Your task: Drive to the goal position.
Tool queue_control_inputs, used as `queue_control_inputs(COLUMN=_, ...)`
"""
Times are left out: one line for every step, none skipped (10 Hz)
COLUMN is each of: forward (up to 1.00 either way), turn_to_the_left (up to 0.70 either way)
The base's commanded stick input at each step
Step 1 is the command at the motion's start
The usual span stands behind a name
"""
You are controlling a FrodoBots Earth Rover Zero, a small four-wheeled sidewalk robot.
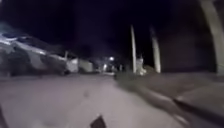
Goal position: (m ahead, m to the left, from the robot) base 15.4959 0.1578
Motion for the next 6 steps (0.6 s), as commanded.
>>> queue_control_inputs(forward=0.70, turn_to_the_left=0.00)
queue_control_inputs(forward=0.70, turn_to_the_left=0.00)
queue_control_inputs(forward=0.70, turn_to_the_left=0.00)
queue_control_inputs(forward=0.70, turn_to_the_left=0.00)
queue_control_inputs(forward=0.70, turn_to_the_left=0.00)
queue_control_inputs(forward=0.70, turn_to_the_left=0.00)
